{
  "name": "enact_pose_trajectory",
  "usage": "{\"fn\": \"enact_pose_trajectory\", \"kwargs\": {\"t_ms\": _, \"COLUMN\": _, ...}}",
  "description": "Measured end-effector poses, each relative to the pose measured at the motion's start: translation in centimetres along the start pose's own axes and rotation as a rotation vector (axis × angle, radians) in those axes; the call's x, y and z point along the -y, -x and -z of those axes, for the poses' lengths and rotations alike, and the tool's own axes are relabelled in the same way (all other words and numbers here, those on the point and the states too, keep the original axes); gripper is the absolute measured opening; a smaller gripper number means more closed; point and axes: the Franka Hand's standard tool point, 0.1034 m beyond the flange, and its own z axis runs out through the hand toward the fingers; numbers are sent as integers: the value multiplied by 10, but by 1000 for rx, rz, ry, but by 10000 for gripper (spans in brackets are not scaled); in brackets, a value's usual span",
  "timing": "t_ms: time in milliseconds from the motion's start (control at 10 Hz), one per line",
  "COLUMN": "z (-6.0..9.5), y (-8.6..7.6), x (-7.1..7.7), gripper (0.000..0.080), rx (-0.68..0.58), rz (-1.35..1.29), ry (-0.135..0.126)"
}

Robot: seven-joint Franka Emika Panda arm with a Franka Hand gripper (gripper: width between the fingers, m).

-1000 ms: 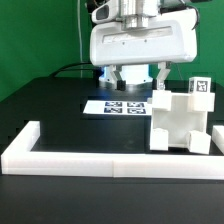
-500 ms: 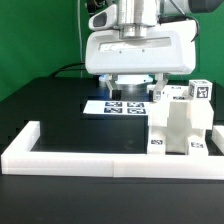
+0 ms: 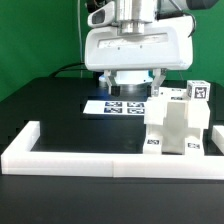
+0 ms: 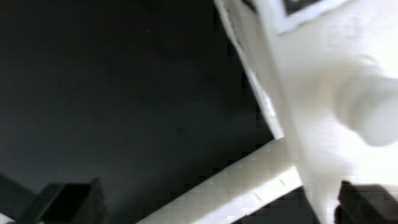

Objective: Assemble chair

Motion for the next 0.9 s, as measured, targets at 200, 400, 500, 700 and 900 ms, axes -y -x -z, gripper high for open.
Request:
{"fn": "enact_pose_trajectory", "kwargs": {"t_ms": 200, "z": 14, "y": 9, "x": 3, "gripper": 649, "rx": 12, "rz": -29, "ry": -23}}
{"fn": "enact_pose_trajectory", "kwargs": {"t_ms": 400, "z": 27, "y": 9, "x": 12, "gripper": 649, "rx": 12, "rz": -50, "ry": -50}}
{"fn": "enact_pose_trajectory", "kwargs": {"t_ms": 500, "z": 34, "y": 13, "x": 19, "gripper": 649, "rx": 17, "rz": -74, "ry": -64}}
{"fn": "enact_pose_trajectory", "kwargs": {"t_ms": 700, "z": 43, "y": 30, "x": 16, "gripper": 649, "rx": 17, "rz": -77, "ry": -80}}
{"fn": "enact_pose_trajectory", "kwargs": {"t_ms": 900, "z": 36, "y": 50, "x": -2, "gripper": 649, "rx": 23, "rz": -107, "ry": -60}}
